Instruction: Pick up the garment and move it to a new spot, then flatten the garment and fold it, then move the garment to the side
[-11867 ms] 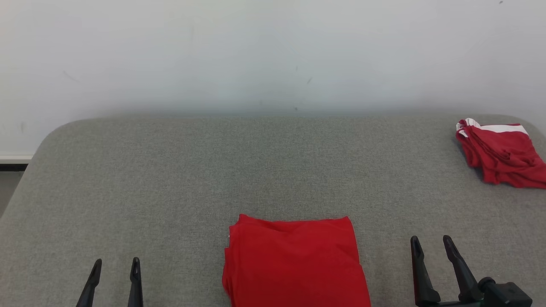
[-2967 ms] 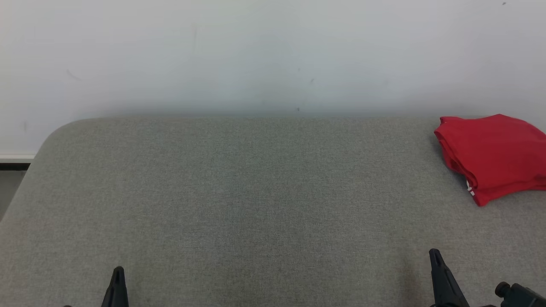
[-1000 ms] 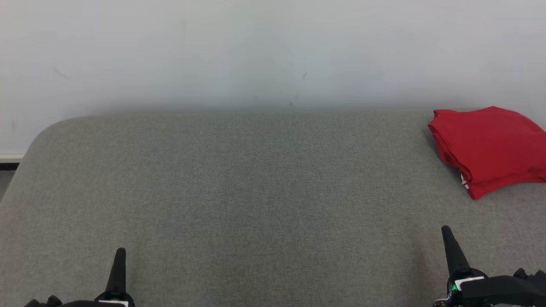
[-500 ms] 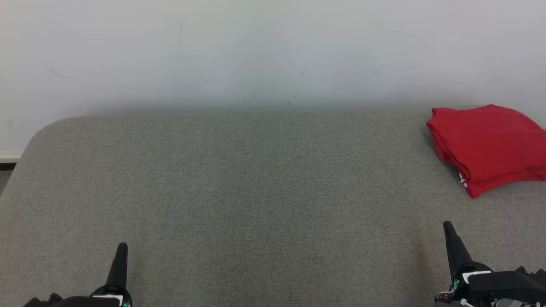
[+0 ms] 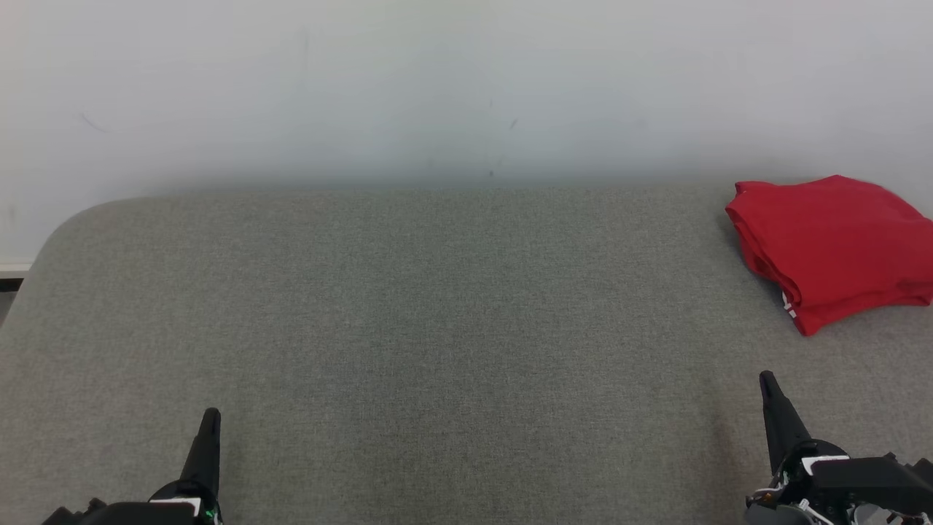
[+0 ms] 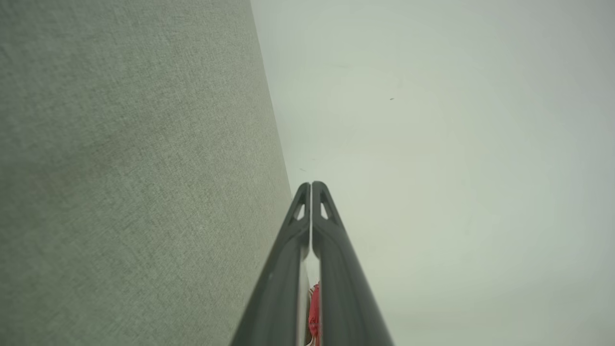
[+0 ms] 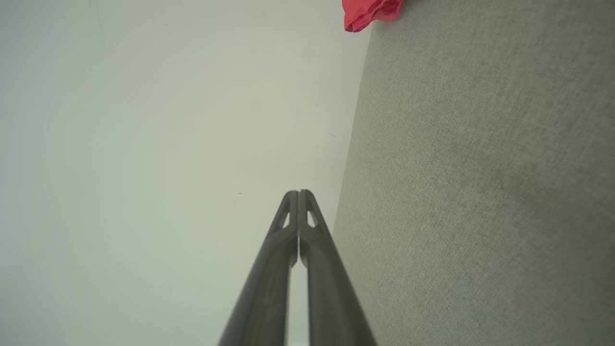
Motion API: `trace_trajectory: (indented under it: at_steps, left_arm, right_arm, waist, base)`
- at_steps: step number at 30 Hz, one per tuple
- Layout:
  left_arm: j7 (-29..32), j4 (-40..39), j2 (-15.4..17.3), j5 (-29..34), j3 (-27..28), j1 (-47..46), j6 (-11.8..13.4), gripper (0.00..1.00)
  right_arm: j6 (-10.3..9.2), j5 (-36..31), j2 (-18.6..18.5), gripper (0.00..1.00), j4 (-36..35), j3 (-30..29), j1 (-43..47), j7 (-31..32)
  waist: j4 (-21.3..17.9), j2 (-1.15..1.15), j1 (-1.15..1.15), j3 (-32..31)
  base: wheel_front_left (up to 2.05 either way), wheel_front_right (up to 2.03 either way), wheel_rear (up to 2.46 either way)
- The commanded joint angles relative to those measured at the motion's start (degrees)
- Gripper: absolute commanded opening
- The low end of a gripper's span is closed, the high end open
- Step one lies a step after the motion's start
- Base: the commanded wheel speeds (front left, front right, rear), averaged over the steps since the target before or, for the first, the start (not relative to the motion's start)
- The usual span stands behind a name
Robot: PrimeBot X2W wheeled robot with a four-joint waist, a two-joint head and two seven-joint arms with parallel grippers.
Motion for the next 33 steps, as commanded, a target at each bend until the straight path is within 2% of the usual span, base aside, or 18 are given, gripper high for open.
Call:
trace_trajectory:
  at_steps: [1,12,33]
  left_arm:
    - [0.35,0.14,-0.16,-1.1,0.22,-0.98,-0.52,0.0]
    - [1.5,0.48,-0.32,-5.35,0.47,-1.49,-0.42,0.0]
    - [1.38,0.44,-0.3,-5.3,0.45,-1.47,-0.42,0.0]
  right_arm:
    - [0.04,0.97,-0.02,0.0,0.05,-0.26,-0.71,0.19]
    - [0.04,4.89,0.13,0.0,0.78,-0.87,-1.44,1.21]
    - [0.04,4.29,0.47,0.0,0.79,-1.3,-1.48,1.55]
  waist:
    - [-0.02,0.0,0.0,0.02]
    - [-0.27,0.0,0.0,0.22]
    - [-0.28,0.0,0.0,0.23]
  base:
    - [0.0,0.0,0.0]
    - [0.0,0.0,0.0]
    - [0.0,0.0,0.0]
